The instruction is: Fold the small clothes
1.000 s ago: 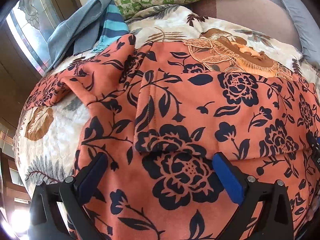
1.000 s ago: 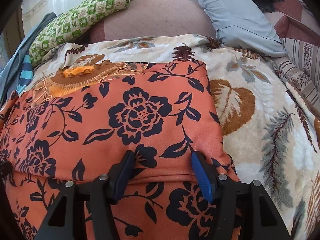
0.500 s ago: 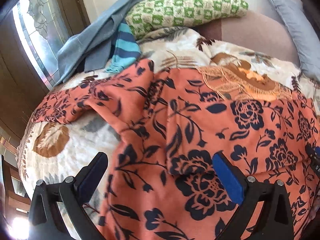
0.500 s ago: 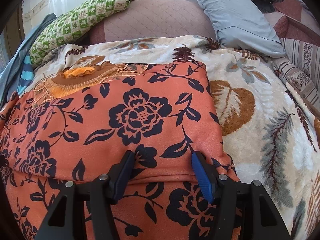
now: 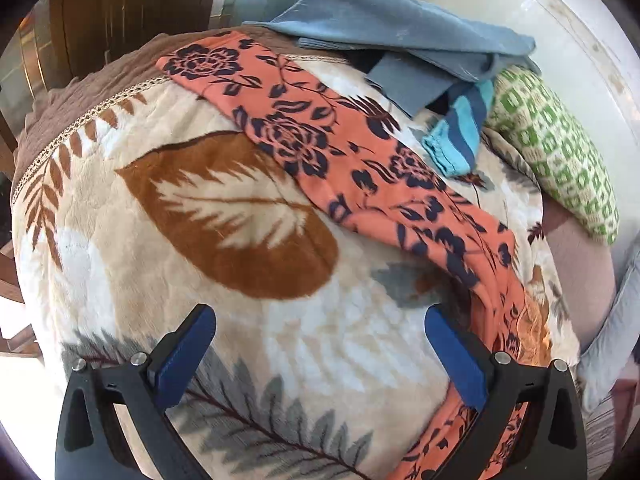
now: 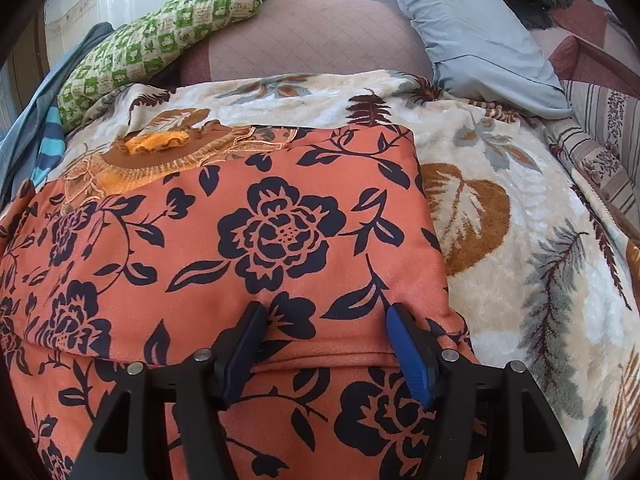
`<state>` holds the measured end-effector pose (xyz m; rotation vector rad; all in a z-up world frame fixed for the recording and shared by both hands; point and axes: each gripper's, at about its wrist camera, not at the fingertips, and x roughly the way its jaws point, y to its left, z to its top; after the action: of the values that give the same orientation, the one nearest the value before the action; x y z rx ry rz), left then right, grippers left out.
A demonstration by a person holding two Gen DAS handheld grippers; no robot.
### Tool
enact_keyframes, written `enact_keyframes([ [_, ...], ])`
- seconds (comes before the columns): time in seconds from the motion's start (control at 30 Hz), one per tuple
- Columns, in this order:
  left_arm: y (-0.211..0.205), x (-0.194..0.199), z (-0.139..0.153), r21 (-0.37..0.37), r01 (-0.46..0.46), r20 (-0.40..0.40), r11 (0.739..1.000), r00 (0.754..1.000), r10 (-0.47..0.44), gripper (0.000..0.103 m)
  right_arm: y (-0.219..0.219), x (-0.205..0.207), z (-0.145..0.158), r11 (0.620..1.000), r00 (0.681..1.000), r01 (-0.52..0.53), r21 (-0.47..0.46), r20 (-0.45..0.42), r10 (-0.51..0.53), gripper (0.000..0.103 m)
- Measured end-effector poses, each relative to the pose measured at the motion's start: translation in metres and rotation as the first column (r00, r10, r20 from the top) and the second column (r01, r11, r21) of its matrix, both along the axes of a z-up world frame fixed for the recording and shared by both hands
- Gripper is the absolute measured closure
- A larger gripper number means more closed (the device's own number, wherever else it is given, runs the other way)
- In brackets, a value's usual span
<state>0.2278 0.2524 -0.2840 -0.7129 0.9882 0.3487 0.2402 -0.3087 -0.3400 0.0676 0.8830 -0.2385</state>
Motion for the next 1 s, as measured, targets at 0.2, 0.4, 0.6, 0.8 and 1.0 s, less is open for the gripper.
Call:
enact_keyframes([
  [0.2,0.072,0.012,0.006,-0.045,-0.097,0.013,0.994,0.995,0.098,0.0,-0.003,0.002,0.0,1.0,1.0,-0.006,0.027,0.005,0.006,0.033],
  [0.4,0.107,0.035,-0.004,-0.202,-0.087,0.06,0.976,0.993,0.101,0.01,0.001,0.01,-0.001,1.0,1.0,-0.012,0.015,-0.004,0.012,0.028],
  [0.6,0.107,0.049,-0.014,-0.243,-0.065,0.097,0.968,0.991,0.091,0.03,0.0,0.018,-0.002,0.999,1.0,-0.021,0.026,-0.006,0.021,0.022],
  [0.8,0.116,0.076,-0.016,-0.217,-0.086,0.106,0.972,0.988,0.111,0.038,0.001,0.023,-0.003,0.999,1.0,-0.029,0.033,-0.007,0.029,0.018],
  [1.0,0.129,0.09,-0.022,-0.169,-0.146,0.116,0.975,0.979,0.166,0.06,0.0,0.025,-0.003,0.998,0.999,-0.036,0.042,-0.003,0.036,0.017],
])
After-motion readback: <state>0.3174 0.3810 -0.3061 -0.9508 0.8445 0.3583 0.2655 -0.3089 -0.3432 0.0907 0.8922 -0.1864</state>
